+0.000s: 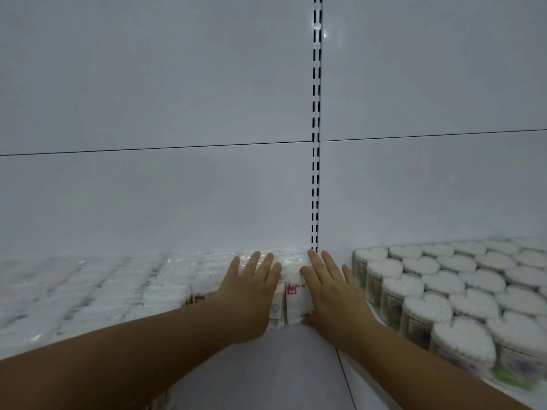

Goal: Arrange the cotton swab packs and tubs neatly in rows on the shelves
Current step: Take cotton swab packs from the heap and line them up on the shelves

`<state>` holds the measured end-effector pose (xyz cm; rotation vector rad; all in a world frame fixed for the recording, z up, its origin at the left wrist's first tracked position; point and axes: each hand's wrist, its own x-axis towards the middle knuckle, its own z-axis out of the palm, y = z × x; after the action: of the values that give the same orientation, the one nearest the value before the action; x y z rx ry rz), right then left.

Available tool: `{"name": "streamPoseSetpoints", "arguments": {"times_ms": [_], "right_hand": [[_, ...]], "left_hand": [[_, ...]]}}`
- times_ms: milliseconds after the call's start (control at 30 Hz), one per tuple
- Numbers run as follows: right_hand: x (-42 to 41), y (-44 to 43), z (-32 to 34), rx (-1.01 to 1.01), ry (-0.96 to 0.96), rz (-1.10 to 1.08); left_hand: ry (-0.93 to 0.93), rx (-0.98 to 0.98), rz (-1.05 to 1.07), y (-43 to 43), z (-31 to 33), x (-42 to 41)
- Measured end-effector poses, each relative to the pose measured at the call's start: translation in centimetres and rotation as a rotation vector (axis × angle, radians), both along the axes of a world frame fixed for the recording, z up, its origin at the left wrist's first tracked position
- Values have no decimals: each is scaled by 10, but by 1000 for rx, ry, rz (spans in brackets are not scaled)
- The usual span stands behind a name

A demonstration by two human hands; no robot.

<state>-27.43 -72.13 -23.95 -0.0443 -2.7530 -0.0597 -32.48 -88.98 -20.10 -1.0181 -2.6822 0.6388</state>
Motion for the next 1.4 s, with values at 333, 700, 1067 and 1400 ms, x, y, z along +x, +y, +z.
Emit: {"name": "streamPoseSetpoints", "arguments": {"times_ms": [333,700,1067,1400], "right_hand": [[0,-4,20,73,-273,29],[118,114,137,368,-354,-115],[383,355,133,78,-409,-677],[534,486,80,-161,-415,-747]], "left_hand": [[-81,-8,42,7,14,-13],[-248,135,-61,54,115,22],[-66,179,-574,381,109,207],[-380,218,-760,599,84,341]]}}
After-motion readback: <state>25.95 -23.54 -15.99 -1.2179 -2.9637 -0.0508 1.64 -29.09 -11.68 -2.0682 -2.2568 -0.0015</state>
